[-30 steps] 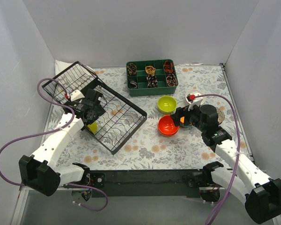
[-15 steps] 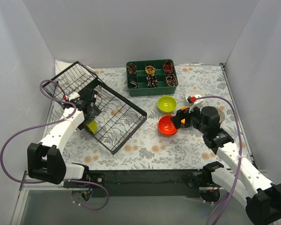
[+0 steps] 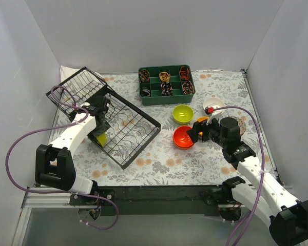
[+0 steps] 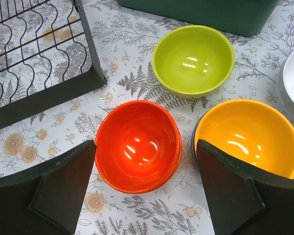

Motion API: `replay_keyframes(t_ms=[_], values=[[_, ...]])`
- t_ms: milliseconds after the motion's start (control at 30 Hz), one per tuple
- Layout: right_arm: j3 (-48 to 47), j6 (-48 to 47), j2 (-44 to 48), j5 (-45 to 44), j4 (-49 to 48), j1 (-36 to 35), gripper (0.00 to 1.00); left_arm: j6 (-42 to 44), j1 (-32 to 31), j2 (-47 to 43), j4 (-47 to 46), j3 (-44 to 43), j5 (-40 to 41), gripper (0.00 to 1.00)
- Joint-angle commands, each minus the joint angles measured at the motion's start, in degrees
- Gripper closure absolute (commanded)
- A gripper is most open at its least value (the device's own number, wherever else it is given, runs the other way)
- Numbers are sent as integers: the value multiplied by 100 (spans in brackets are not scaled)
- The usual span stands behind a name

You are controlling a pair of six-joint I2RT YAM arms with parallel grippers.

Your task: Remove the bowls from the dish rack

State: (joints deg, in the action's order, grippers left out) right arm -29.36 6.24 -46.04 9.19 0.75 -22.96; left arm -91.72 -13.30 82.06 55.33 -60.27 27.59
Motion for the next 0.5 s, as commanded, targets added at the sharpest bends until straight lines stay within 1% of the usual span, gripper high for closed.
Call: replay_keyframes(t_ms=[0,267,333,467], values=[[-60,26,87,74,-102,-24,9,23,29,-340,197,-336,141,65],[-140,53,7,127,-102,-24,9,154,29,-744,119,-714,-96,75],[-166,53,7,127,-93,-24,9,304,29,-779,31,-854,-201,77],[-298,105,-36,109,-84,-24,9,786,-6,-841,-311,-960,-605,78]])
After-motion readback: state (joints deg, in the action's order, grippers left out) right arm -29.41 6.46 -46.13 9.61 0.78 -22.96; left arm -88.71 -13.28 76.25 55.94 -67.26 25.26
